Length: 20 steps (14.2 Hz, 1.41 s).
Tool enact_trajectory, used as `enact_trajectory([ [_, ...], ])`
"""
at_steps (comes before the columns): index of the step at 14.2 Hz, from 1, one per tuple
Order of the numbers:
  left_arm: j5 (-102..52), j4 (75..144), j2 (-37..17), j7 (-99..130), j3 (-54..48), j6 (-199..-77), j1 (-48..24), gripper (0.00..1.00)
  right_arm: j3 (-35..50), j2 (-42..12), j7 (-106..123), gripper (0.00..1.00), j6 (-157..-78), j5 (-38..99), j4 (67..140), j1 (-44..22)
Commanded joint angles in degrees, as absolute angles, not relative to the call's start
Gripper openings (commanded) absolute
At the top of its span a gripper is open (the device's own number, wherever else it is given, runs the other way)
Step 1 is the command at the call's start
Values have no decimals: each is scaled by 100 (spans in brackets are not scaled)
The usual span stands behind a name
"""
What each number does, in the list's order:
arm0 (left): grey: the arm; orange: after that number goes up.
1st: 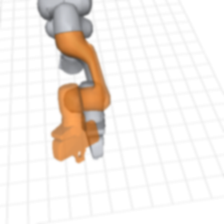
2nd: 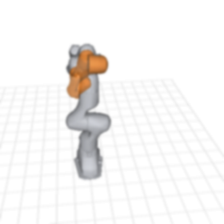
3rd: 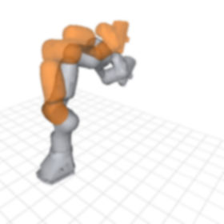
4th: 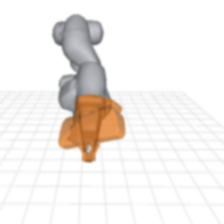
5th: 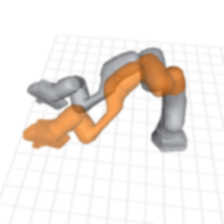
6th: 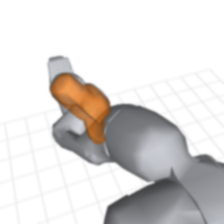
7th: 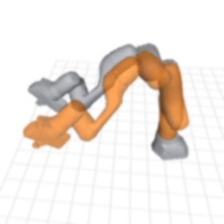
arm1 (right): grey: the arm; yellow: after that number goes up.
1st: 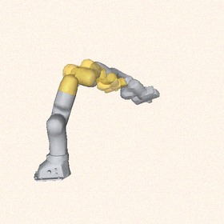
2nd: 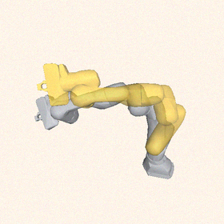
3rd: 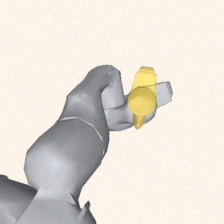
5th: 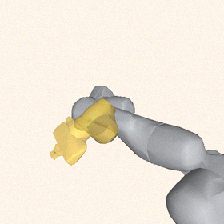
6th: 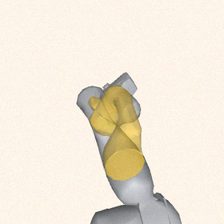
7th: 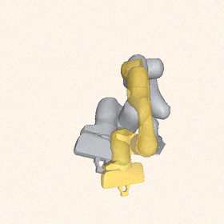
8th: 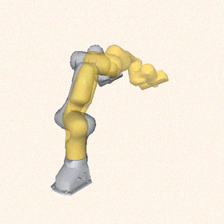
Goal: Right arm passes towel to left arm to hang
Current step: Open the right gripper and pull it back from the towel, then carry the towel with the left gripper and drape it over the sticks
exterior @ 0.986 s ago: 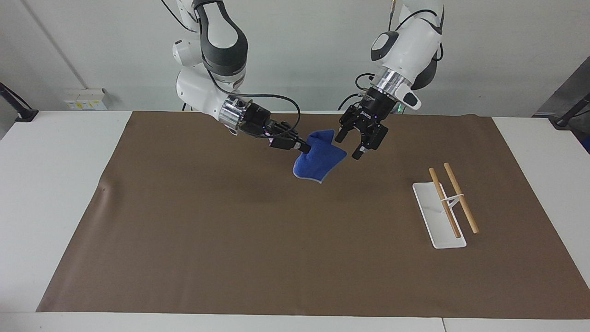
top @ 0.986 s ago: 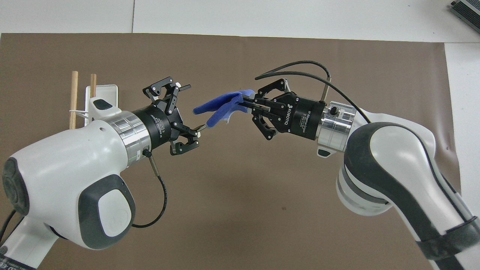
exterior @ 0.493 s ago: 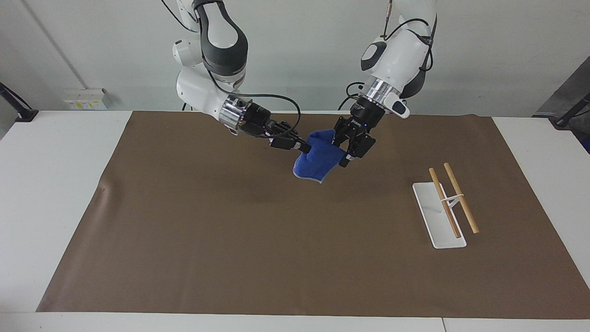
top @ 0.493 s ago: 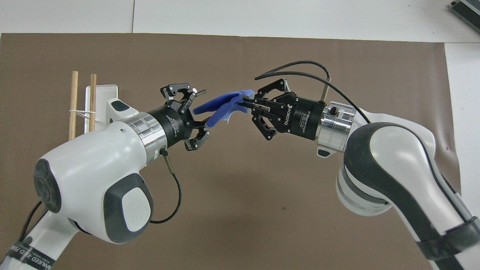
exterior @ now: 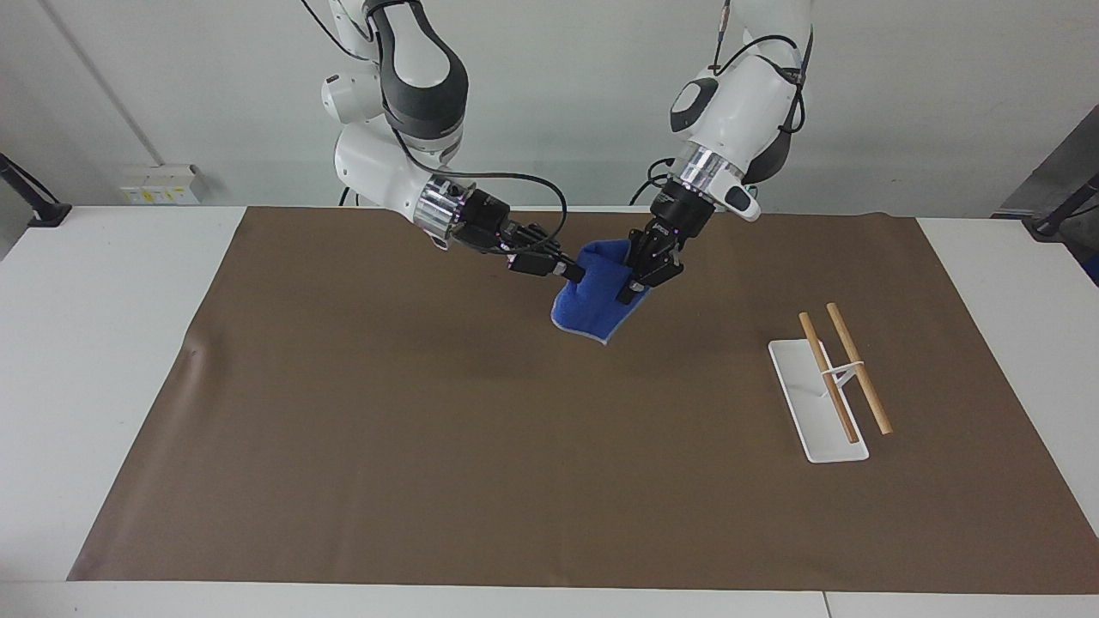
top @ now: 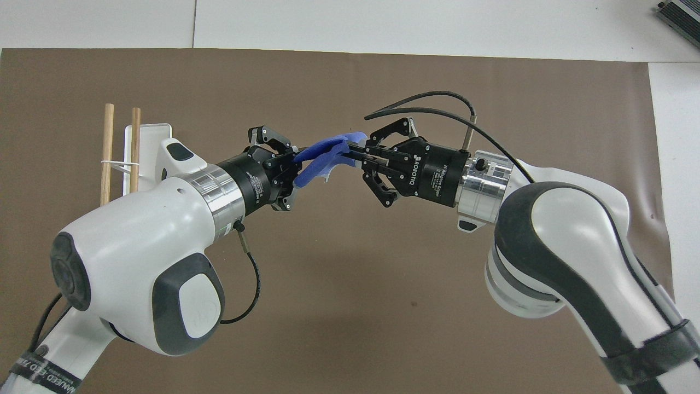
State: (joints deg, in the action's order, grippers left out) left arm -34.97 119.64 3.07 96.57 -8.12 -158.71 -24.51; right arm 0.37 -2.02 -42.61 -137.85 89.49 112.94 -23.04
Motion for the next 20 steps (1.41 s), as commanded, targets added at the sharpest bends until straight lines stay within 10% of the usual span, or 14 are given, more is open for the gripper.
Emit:
enact_trajectory([
  [1, -3577, 11962, 299, 9204, -729, -15917, -2470, 0, 88, -53, -4271, 0, -13896, 9062, 11435, -2294],
  [3, -3577, 11979, 299, 8826, -721, -15917, -2330, 0, 79, -53, -4237, 99, -13913, 8878, 11426, -2294],
  [14, -3586, 12041, -105, 6234, -712, -15926, -1347, 0, 44, -114, -3781, 100, -13825, 2942, 11610, -1706],
  [20, -3586, 12032, -246, 4451, -712, -15943, -151, 0, 35, -27, -2164, 100, -12457, 583, 11409, -977],
])
